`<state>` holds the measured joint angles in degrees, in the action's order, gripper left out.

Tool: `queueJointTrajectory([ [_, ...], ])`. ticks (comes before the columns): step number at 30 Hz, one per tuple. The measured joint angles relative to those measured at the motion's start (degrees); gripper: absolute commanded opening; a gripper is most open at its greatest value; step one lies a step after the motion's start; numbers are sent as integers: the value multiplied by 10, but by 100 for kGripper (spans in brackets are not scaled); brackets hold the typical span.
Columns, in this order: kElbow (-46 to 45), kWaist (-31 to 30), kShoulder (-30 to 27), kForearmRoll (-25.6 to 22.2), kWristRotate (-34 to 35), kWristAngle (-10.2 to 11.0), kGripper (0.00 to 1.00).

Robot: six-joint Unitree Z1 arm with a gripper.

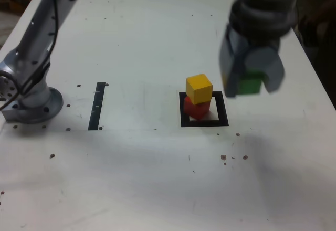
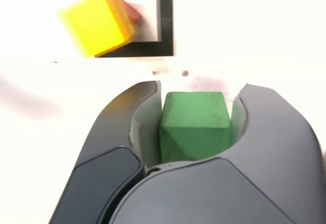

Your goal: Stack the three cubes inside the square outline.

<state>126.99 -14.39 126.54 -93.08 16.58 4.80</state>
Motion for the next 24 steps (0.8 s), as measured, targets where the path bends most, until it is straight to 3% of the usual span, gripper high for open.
queueJointTrajectory([
  [11,-128,23,-84,3,-60,2,14],
  [24,-240,44,-93,61,-108,2,14],
])
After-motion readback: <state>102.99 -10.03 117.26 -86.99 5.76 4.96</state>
